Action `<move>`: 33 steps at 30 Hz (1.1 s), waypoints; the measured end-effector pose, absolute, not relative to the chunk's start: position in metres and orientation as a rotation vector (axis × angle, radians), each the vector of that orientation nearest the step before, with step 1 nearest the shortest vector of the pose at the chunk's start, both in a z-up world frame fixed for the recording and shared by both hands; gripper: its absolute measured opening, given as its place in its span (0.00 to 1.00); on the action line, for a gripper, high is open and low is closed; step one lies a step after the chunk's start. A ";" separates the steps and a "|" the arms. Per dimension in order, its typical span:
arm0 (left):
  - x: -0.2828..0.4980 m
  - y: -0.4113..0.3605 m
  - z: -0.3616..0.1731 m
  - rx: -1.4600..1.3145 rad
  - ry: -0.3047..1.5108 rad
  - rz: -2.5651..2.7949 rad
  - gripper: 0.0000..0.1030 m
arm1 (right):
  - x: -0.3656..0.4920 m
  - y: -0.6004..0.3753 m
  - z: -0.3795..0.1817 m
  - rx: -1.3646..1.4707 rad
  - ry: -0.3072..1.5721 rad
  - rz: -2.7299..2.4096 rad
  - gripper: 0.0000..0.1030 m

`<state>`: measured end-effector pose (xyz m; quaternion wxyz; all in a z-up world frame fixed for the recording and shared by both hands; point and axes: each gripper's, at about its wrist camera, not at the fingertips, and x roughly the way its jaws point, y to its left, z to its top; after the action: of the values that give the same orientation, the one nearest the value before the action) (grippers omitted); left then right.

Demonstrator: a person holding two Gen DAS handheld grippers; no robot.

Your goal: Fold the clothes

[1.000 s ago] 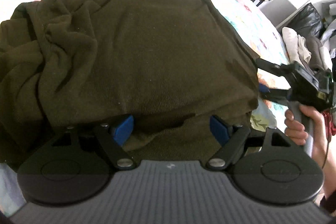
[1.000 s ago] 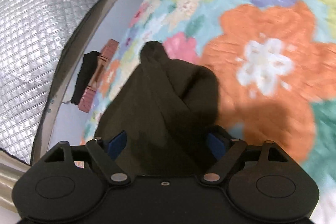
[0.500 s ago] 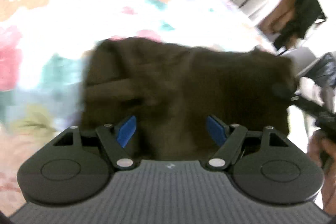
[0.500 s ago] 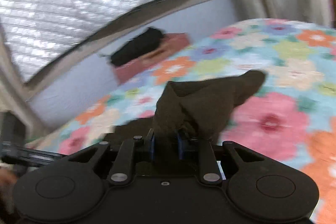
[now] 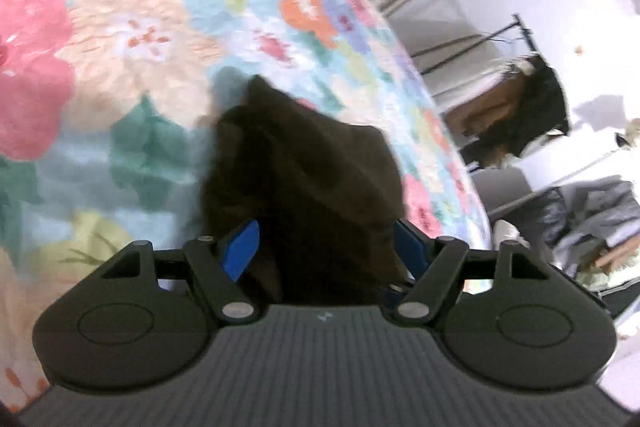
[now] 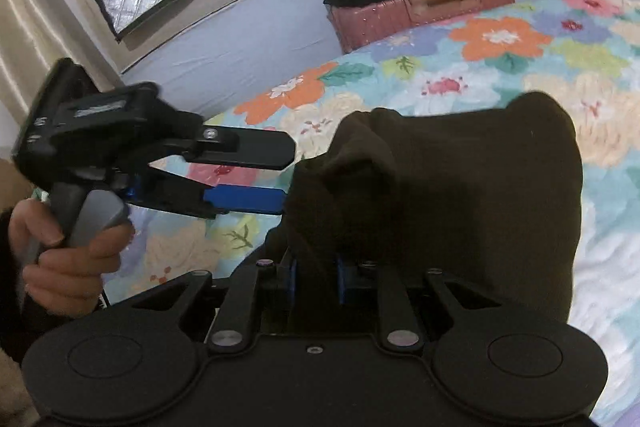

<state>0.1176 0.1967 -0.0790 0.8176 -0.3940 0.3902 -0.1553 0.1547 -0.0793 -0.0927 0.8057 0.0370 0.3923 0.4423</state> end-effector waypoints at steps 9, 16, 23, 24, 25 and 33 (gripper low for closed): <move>0.124 0.197 -0.081 -0.945 0.803 -0.414 0.71 | 0.151 -0.075 -0.076 0.079 0.781 0.954 0.21; 0.117 0.205 -0.073 -0.912 0.786 -0.337 0.72 | 0.140 -0.055 -0.088 -0.021 0.789 0.999 0.30; 0.125 0.235 -0.096 -1.009 0.864 -0.251 0.72 | 0.112 -0.075 -0.080 0.054 0.800 1.124 0.49; 0.125 0.235 -0.096 -1.014 0.864 -0.264 0.72 | 0.116 -0.088 -0.077 0.138 0.816 1.132 0.49; 0.126 0.234 -0.095 -1.019 0.863 -0.277 0.72 | 0.120 -0.098 -0.074 0.201 0.825 1.126 0.49; 0.122 0.214 -0.074 -0.839 0.910 -0.272 0.83 | 0.138 -0.155 -0.077 0.228 0.828 0.900 0.52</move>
<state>0.1224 0.2142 -0.0743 0.8058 -0.3921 0.4252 -0.1270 0.1379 -0.1552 -0.0765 0.8127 0.1069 0.3878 0.4215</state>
